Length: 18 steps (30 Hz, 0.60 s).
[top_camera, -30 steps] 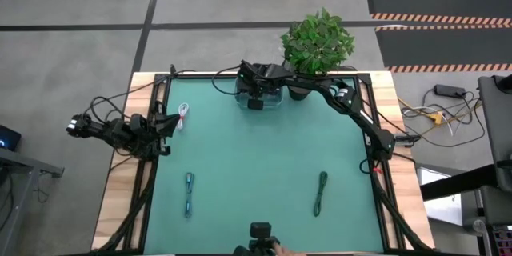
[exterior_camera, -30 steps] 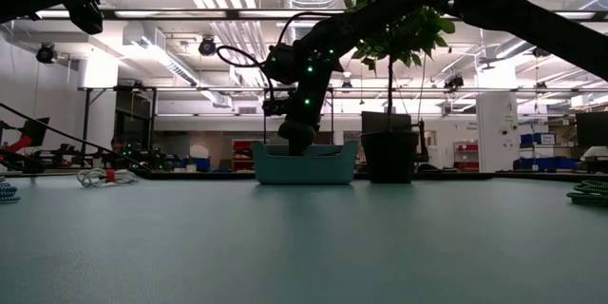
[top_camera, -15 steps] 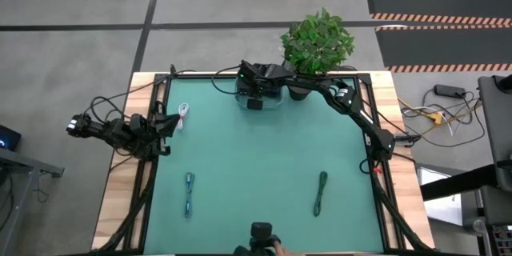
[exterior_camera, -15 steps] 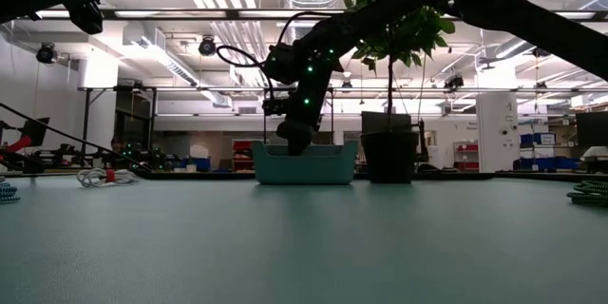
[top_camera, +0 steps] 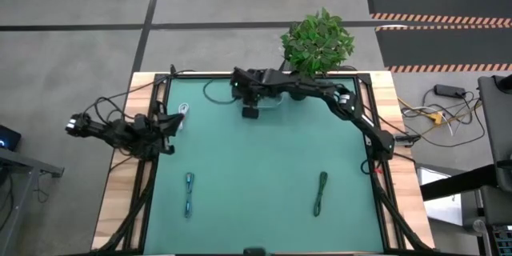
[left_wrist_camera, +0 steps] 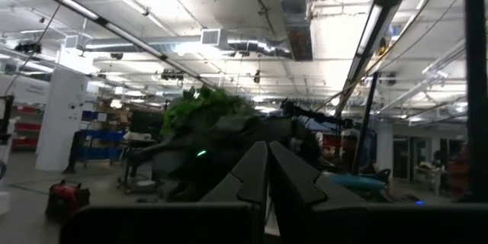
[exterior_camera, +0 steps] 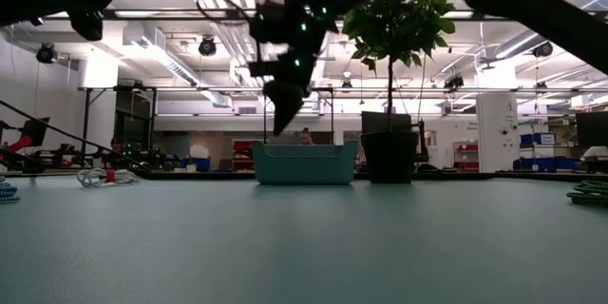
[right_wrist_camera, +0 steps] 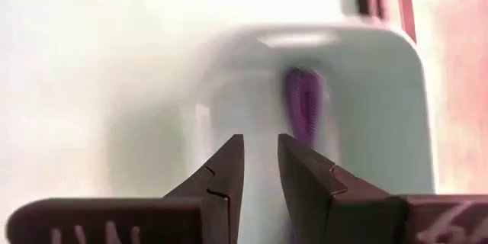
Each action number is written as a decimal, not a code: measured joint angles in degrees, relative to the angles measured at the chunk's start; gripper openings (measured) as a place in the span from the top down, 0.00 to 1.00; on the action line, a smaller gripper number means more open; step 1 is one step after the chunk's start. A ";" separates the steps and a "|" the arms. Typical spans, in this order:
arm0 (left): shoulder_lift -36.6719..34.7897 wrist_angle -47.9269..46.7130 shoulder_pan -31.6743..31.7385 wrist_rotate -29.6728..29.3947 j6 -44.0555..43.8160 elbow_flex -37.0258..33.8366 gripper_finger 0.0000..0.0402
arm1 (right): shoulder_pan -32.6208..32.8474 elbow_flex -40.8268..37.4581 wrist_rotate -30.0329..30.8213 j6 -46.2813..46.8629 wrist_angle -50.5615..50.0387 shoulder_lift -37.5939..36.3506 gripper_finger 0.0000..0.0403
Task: Pick and place USB-C Cables
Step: Put the white charger cable into the green bin
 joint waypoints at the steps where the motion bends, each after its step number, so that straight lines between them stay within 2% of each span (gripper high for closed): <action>1: 0.33 0.02 0.00 -0.43 -0.04 0.00 1.00 | 1.13 0.00 0.04 -0.15 -0.13 -0.53 0.83; 4: 1.56 0.03 0.00 -0.47 -0.38 0.00 1.00 | 4.49 0.00 1.14 -0.17 -1.81 -1.97 0.84; 9: 4.34 -0.53 -0.01 -0.54 -0.56 0.00 1.00 | 10.03 0.00 10.07 2.48 -9.88 -4.90 0.86; 18: 10.81 -1.47 0.00 -0.64 -13.98 0.00 1.00 | 18.58 -2.35 5.96 7.58 -13.99 -9.37 0.85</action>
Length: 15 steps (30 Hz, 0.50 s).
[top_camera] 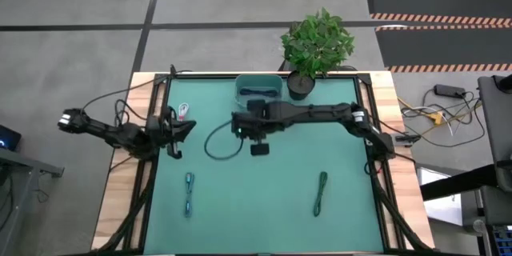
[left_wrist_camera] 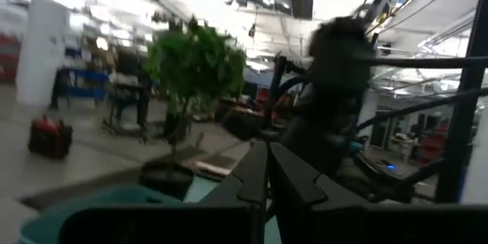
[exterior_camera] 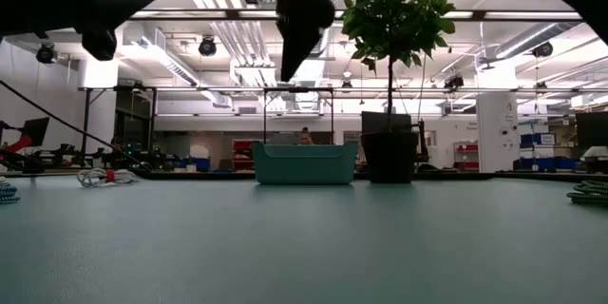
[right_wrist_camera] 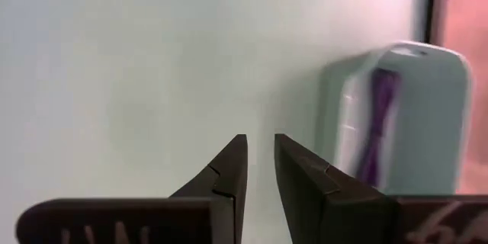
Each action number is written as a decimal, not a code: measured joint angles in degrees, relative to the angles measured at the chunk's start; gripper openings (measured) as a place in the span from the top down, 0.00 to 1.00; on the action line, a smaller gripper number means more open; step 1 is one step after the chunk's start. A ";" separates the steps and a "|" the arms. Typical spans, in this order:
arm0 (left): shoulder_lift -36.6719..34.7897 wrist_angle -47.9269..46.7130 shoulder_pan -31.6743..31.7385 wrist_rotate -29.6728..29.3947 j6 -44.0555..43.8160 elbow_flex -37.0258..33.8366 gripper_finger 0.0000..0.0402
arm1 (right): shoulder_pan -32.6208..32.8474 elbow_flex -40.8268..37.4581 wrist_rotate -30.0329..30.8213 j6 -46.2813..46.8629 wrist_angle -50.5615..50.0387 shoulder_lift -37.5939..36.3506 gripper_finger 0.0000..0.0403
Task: Pick and place USB-C Cables
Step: Put the white charger cable into the green bin
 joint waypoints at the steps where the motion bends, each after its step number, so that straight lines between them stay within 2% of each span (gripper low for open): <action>1: 1.01 -0.06 0.00 0.00 -1.47 0.00 1.00 | 0.98 -0.19 -0.04 0.28 -0.13 -0.24 0.85; 4: 4.35 -1.89 -0.02 -0.71 -5.06 -0.02 1.00 | 4.01 -1.27 -0.06 1.54 -0.41 -1.11 0.85; 10: 11.22 -7.43 0.00 -10.30 -18.43 -0.02 1.00 | 8.39 -7.32 0.11 3.70 1.03 -4.42 0.85; 15: 16.77 -7.56 0.00 -10.64 -25.11 0.01 1.00 | 10.22 -17.77 0.12 5.07 9.89 -10.24 0.85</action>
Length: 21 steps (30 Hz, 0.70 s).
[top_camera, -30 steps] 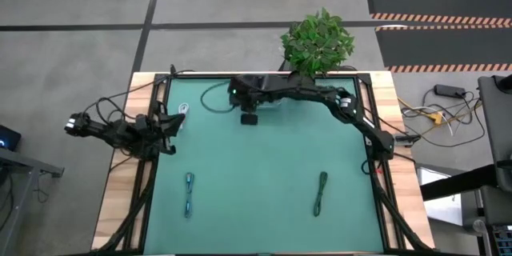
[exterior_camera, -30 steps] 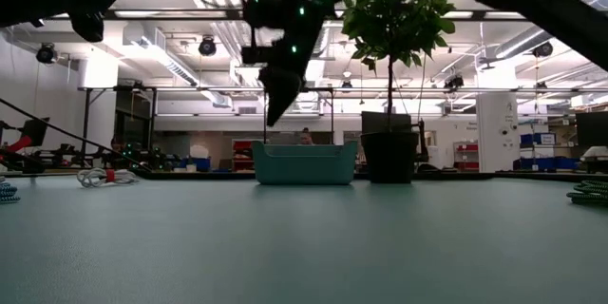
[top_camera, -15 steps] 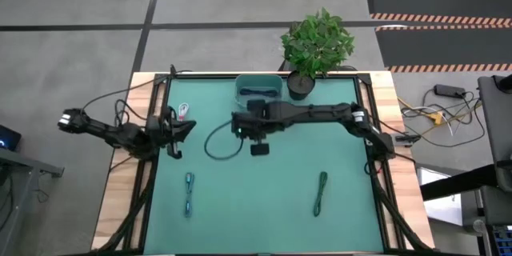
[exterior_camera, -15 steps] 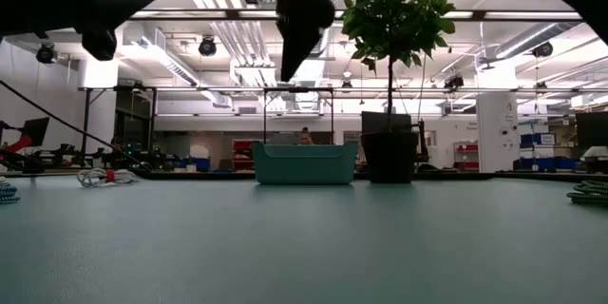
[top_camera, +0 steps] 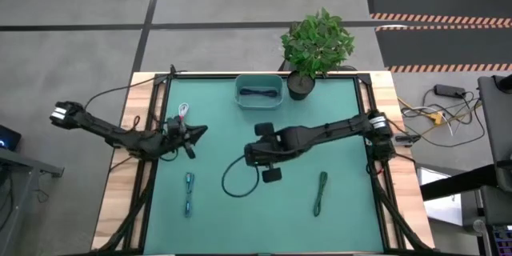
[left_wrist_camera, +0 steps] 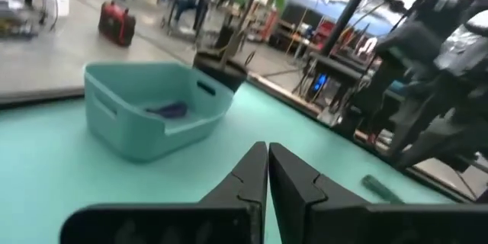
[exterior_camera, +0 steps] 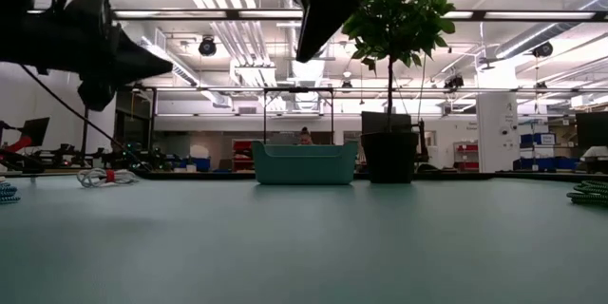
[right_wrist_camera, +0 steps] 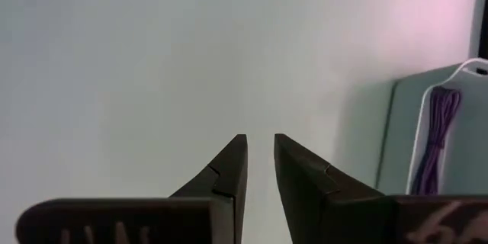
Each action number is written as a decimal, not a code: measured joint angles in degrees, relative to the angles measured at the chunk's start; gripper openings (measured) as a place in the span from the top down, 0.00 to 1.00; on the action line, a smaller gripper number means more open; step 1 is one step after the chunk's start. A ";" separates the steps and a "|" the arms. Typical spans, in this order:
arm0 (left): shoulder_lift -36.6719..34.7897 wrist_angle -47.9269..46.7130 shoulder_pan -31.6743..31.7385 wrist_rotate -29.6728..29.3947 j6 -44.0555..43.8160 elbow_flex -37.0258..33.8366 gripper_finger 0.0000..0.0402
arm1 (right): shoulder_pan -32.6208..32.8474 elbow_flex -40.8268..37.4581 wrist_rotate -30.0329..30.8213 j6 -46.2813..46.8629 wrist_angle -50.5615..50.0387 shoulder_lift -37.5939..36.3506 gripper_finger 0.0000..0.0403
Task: Pick and place USB-C Cables
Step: Put the white charger cable into the green bin
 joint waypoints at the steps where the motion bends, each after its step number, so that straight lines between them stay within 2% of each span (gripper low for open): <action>1: 0.98 0.00 0.00 0.04 -0.49 0.08 1.00 | 0.27 -2.67 0.00 0.04 2.75 -1.51 0.85; 13: 10.16 0.02 0.00 0.69 -3.71 2.24 1.00 | 0.96 -36.06 0.03 -3.71 41.14 -19.07 0.85; 21: 13.72 0.21 0.00 0.80 -6.61 4.61 1.00 | 0.29 -53.87 0.00 -8.85 63.14 -30.33 0.85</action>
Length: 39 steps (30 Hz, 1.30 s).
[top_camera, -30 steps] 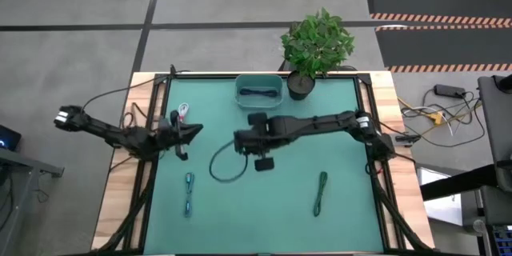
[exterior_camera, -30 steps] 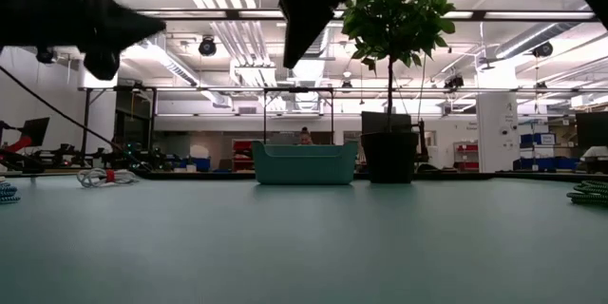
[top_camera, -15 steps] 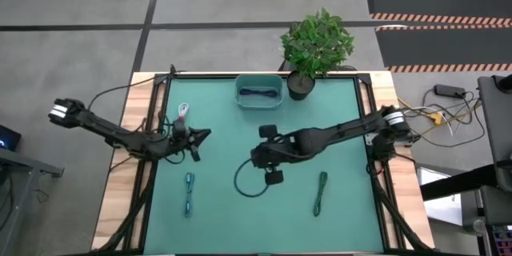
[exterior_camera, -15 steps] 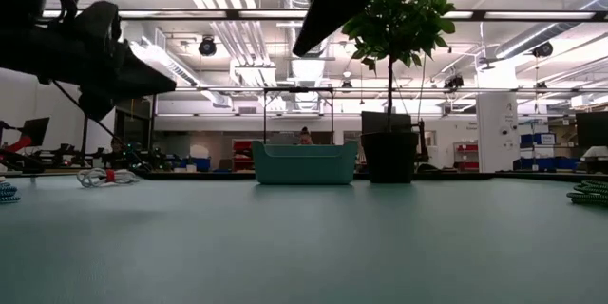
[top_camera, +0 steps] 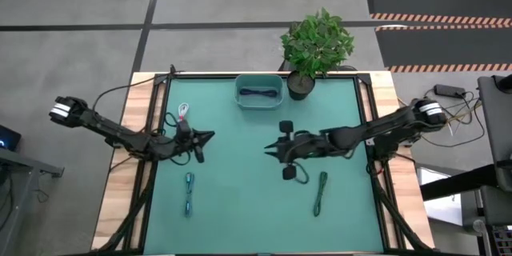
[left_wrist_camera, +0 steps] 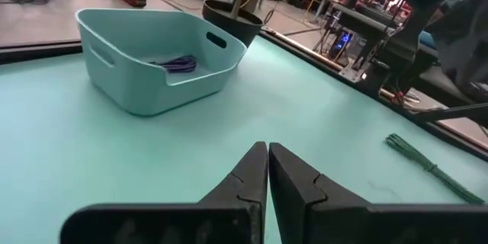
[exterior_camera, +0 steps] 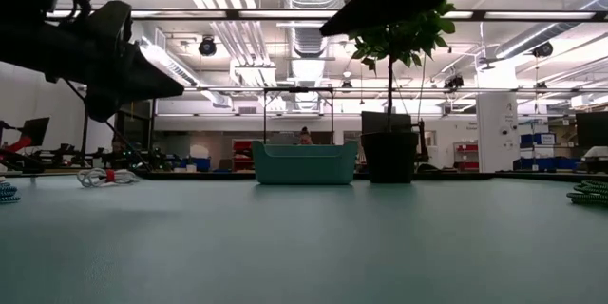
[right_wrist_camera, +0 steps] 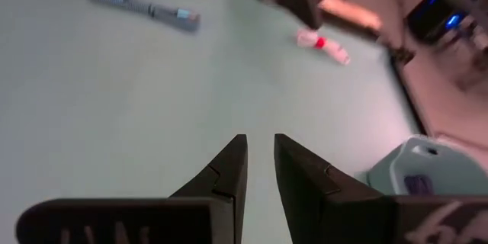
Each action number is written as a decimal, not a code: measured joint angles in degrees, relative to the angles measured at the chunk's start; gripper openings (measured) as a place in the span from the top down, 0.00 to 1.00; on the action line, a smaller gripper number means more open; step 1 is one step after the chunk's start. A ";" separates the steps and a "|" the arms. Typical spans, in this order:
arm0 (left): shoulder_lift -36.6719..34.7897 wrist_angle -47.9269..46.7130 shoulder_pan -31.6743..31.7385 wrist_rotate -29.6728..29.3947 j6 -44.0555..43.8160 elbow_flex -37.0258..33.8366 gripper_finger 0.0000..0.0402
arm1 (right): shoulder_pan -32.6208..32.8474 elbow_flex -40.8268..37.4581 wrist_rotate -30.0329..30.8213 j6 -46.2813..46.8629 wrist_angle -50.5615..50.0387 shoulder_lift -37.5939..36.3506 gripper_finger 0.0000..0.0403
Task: Pick and place USB-C Cables
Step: Put the white charger cable into the green bin
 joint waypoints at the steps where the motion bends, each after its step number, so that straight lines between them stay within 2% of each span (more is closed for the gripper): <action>1: 0.25 -0.11 0.00 0.03 -0.01 0.36 1.00 | -0.15 -1.95 0.02 -0.40 2.23 -1.29 0.85; 8: 3.29 -0.13 0.04 -0.08 -0.12 4.94 1.00 | -0.46 -12.91 0.04 -1.64 14.71 -10.18 0.85; 11: 4.62 -4.93 0.61 -1.10 -6.47 7.77 1.00 | -0.56 -15.35 0.02 -2.65 16.85 -13.27 0.85; 14: 6.31 -18.29 0.88 -0.82 -16.87 12.60 1.00 | -0.63 -16.65 0.04 -2.29 17.19 -16.00 0.85; 19: 12.22 -43.01 0.83 9.89 -30.50 24.19 1.00 | -0.61 -18.14 0.00 -1.28 17.03 -18.50 0.85; 25: 22.74 -77.66 1.57 15.97 -38.69 39.44 1.00 | -0.70 -18.28 0.04 -3.97 17.03 -18.62 0.85; 27: 25.68 -85.08 2.64 16.70 -38.87 42.35 1.00 | -0.72 -18.28 0.04 -5.38 17.03 -18.62 0.85; 30: 27.98 -89.85 5.29 20.32 -38.20 43.70 1.00 | -0.72 -18.28 0.31 -6.94 17.05 -18.83 0.85; 33: 28.16 -90.09 8.33 23.93 -34.93 42.98 1.00 | -0.72 -18.28 1.24 -7.14 17.09 -19.08 0.85; 39: 24.57 -90.21 14.71 24.53 -30.34 39.95 1.00 | -0.72 -18.28 1.55 -8.41 16.96 -19.07 0.85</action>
